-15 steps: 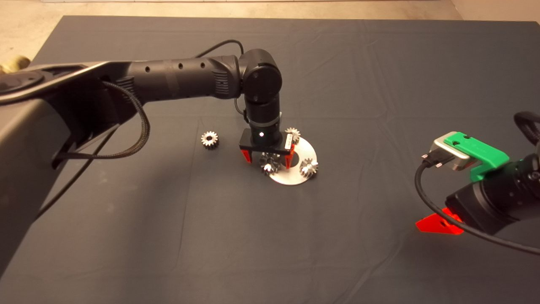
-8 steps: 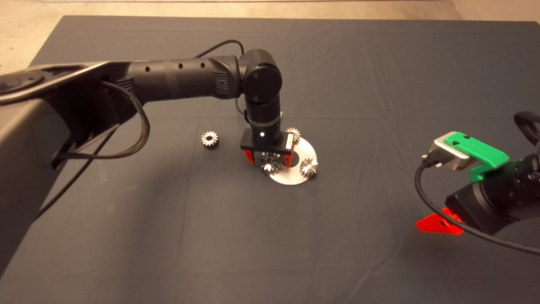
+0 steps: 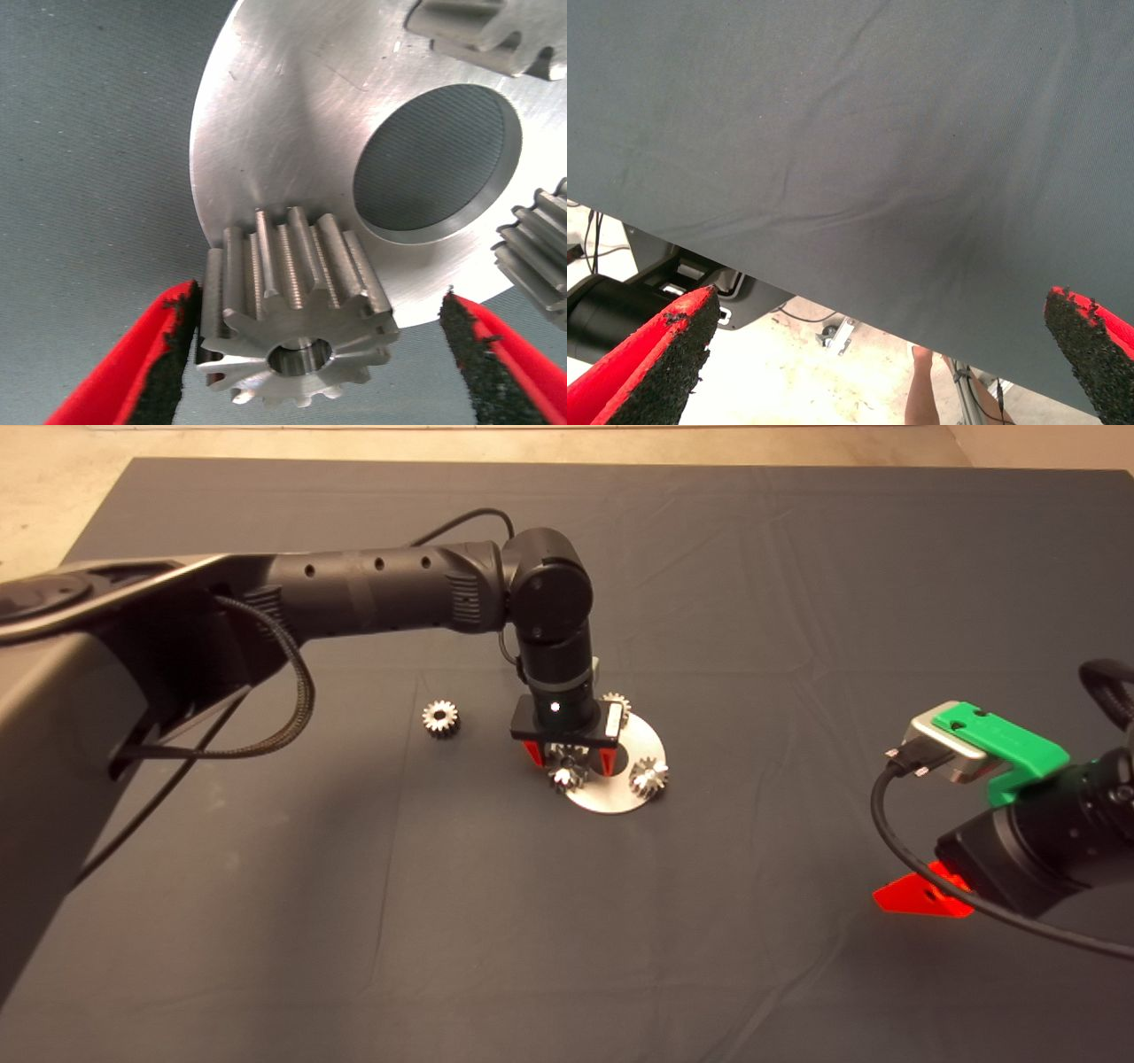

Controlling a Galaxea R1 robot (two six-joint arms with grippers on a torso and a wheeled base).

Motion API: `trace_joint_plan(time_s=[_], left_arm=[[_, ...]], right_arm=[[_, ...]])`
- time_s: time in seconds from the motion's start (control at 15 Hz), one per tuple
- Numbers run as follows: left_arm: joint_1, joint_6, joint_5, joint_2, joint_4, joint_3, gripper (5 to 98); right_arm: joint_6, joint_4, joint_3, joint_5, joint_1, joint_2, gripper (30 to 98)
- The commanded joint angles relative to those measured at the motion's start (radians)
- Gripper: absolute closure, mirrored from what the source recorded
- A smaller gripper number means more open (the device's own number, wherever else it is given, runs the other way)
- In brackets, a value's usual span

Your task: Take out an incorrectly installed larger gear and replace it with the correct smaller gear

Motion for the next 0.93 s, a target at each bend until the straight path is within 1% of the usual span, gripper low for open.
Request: trace_joint_plan(time_s=[0.0, 0.07, 0.2, 0.33, 0.4, 0.73, 0.8, 0.87], left_arm=[[-0.008, -0.002, 0.001, 0.000, 0.001, 0.016, 35.6], [-0.008, -0.002, 0.002, -0.002, 0.001, 0.016, 37.9], [-0.008, -0.002, 0.004, -0.002, 0.001, 0.022, 38.3], [-0.007, -0.002, 0.007, -0.003, 0.001, 0.036, 43.1], [-0.007, -0.002, 0.010, -0.005, 0.002, 0.033, 43.1], [-0.004, -0.004, 0.010, -0.006, 0.005, 0.031, 43.1], [-0.004, -0.003, 0.010, -0.006, 0.008, 0.031, 44.1], [-0.002, -0.002, 0.010, -0.005, 0.014, 0.028, 47.4]], right_arm=[[0.007, 0.033, 0.008, -0.124, 0.016, 0.000, 31.4], [0.007, 0.033, 0.010, -0.124, 0.016, 0.000, 31.4], [0.007, 0.033, 0.010, -0.124, 0.016, 0.000, 31.4], [0.007, 0.033, 0.010, -0.124, 0.016, 0.000, 31.4], [0.007, 0.033, 0.010, -0.124, 0.016, 0.000, 31.4], [0.007, 0.033, 0.010, -0.124, 0.016, 0.000, 31.4], [0.007, 0.033, 0.010, -0.124, 0.016, 0.001, 31.4], [0.007, 0.033, 0.010, -0.124, 0.016, 0.000, 31.4]])
